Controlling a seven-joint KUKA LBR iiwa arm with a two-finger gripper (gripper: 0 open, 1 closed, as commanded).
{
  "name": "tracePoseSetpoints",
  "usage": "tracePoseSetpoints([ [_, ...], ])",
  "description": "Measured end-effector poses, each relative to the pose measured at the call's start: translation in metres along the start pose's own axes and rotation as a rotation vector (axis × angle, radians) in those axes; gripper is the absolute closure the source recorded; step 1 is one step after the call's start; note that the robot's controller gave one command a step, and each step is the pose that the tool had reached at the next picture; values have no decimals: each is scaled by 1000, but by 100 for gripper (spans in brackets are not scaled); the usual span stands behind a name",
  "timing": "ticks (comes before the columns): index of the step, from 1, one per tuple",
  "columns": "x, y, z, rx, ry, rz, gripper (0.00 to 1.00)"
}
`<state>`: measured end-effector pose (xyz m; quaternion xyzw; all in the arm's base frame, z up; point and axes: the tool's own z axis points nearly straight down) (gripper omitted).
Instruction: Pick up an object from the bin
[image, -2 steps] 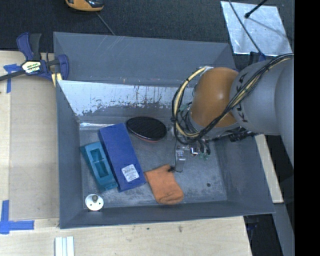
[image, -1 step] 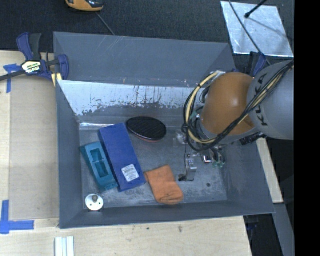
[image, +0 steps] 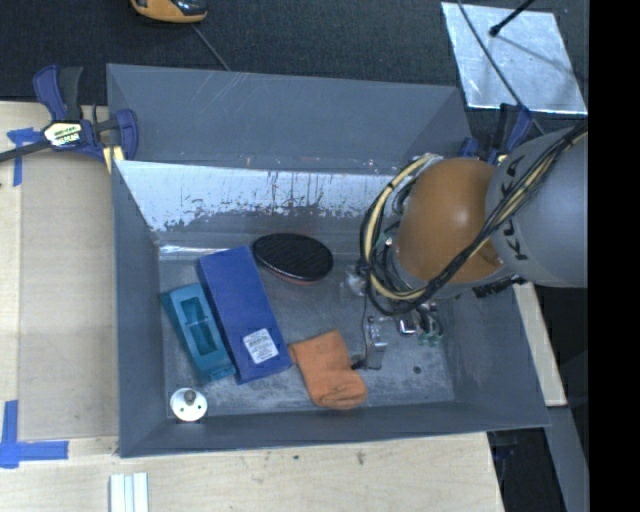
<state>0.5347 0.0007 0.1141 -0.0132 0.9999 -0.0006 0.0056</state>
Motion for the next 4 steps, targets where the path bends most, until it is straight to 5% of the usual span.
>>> tracePoseSetpoints([
  [1, 35, 34, 46, -2, 15, 68, 0],
  [2, 14, 25, 43, -1, 7, 42, 100],
  [4, 14, 25, 43, -1, 7, 41, 100],
])
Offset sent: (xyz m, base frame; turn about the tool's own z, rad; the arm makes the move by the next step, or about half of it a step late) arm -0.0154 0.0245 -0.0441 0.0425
